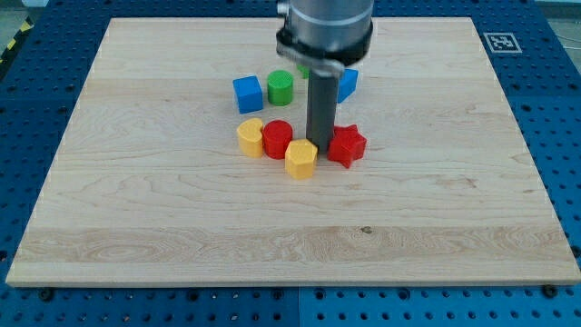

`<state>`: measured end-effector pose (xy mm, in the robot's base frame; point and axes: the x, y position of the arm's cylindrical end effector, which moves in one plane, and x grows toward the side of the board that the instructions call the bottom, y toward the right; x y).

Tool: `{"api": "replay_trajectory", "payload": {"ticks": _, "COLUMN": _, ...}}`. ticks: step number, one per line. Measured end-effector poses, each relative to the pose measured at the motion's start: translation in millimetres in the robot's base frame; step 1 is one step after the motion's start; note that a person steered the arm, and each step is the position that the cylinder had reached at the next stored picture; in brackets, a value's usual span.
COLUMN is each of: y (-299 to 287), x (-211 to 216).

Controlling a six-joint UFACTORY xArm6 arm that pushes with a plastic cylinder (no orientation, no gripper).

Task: Point your arm above green star

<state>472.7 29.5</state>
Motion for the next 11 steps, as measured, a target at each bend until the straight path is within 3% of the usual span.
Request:
{"api": "replay_trajectory", "payload": {"ticks": 2, "y": -66, "x": 18}}
{"api": "replay_trajectory", "payload": {"ticks": 5, "y": -155, "x": -3}}
{"api": "replay_trajectory", "payload": {"ticks": 9, "y": -158, "x": -190}}
{"api": "replay_trajectory", "payload": {"ticks": 11, "y": -153, "x": -196}}
